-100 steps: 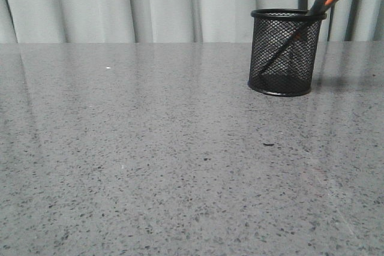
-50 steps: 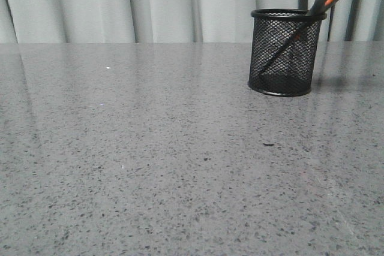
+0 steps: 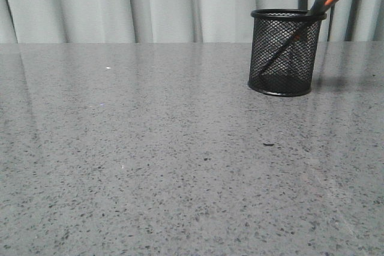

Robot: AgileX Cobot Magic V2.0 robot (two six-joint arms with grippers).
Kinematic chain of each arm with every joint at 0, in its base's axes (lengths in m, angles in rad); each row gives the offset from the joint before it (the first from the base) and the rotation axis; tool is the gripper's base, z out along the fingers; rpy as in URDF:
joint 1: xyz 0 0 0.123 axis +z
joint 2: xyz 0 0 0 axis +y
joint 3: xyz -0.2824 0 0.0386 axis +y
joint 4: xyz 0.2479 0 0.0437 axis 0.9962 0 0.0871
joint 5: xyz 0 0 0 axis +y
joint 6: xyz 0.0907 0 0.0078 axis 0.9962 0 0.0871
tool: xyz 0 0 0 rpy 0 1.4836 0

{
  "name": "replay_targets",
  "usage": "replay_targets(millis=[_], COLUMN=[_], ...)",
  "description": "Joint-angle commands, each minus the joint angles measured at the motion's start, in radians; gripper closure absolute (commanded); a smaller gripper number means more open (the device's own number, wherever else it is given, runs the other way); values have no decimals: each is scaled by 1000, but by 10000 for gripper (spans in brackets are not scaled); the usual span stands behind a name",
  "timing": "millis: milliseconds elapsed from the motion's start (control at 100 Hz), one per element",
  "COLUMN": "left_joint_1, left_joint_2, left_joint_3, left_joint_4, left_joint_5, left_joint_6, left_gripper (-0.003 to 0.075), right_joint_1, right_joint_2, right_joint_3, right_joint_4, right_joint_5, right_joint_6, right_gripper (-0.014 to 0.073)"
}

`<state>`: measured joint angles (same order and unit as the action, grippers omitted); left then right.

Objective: Put scissors into bucket

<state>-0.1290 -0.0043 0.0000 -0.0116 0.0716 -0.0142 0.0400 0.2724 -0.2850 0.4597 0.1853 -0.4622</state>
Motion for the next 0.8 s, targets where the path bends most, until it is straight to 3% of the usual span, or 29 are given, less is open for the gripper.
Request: replay_targets(millis=[0, 220, 400, 790], left_joint_1=[3, 3, 3, 3], left_joint_2=[-26, -26, -26, -26], left_joint_3=[16, 16, 16, 16], left_joint_4=[-9, -9, -9, -9], left_joint_5=[-72, -72, -72, -72], left_joint_6=[-10, -10, -10, -10], left_gripper=[741, 741, 741, 741], right_joint_1=[-5, -5, -28, -53], right_joint_2=[6, 6, -58, -300], right_joint_3=[-24, -20, 62, 315], right_joint_4=[0, -36, -377, -460], right_joint_5=[-77, -77, -107, -150], right_joint_6=[-10, 7, 359, 405], right_gripper=[664, 664, 664, 664])
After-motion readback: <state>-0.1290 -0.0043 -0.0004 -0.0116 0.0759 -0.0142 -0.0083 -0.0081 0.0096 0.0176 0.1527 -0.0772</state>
